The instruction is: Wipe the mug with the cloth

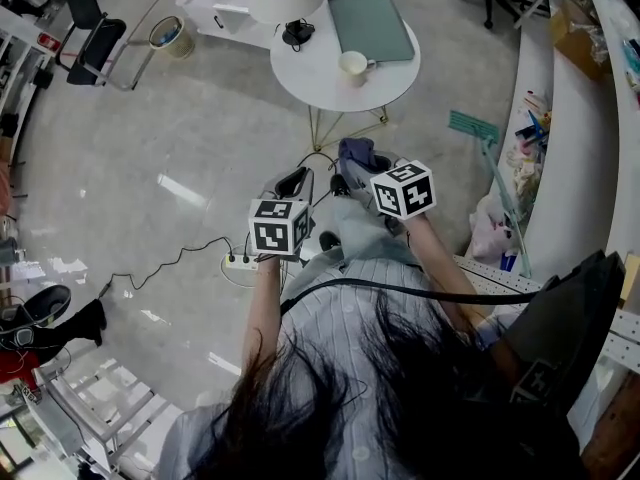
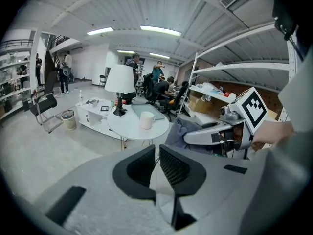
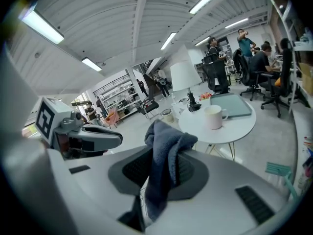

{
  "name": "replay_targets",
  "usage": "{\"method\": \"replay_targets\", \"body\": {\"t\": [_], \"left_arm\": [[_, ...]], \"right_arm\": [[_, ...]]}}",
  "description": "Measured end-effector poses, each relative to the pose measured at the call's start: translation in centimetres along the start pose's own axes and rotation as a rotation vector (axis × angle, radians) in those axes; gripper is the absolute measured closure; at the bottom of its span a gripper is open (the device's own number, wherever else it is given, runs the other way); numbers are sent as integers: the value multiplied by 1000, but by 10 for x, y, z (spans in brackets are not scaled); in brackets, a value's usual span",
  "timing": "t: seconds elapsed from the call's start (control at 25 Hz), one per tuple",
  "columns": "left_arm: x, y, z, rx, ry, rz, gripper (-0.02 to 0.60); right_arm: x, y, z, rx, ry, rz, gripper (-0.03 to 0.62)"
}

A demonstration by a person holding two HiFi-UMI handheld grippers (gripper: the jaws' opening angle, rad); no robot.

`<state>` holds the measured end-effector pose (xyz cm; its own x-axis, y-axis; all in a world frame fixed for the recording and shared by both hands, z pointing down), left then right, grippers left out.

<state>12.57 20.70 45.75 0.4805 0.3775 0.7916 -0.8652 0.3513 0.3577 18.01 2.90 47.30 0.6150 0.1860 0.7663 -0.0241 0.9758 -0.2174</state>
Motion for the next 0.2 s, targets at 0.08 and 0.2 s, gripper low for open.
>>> {"method": "replay_targets", "body": {"t": [0.08,0.2], "left_arm": [[2,-2,0,4,1,3,540],[7,-5,-1,8,5,7,540]], "right_arm": [[3,1,-3,4,-2,2,508],[9,3,-9,8,-1,7,508]]}}
Point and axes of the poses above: the fingertips, and each gripper's own axes: z forward along the fingers, y to its left, x out of its underside, the point moved 8 cm from there along -z, backward along the fingers, and after that the axes turned 15 degrees about x, right-handed, at the moved point
